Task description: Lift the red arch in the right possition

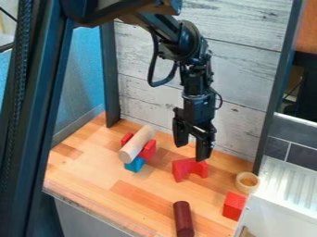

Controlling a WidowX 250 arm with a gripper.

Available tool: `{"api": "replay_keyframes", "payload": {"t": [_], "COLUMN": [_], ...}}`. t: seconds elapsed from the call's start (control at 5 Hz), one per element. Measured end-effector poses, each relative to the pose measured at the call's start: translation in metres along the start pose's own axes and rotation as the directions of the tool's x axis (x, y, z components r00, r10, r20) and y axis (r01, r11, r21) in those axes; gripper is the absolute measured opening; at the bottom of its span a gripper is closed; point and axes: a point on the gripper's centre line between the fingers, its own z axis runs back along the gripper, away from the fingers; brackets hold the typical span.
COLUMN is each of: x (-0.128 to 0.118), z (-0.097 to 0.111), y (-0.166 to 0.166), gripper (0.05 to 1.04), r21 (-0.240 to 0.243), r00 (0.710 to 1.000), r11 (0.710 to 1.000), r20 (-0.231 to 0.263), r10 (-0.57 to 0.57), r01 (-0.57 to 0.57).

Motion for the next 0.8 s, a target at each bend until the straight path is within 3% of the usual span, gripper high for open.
{"api": "replay_keyframes", "payload": {"t": [0.2, 0.8], "x": [-0.0064, 0.0027], "z": [-0.0179, -0.021], "y": [-0.0027, 0.0038], "gripper": [1.0, 1.0], "r21": [-0.026, 0.013], "r00": [0.999, 0.994], "r11": [1.0, 0.994], "r20": [-0.04, 0.024], "r10": [0.0, -0.107], "r01": [-0.001, 0.106]}}
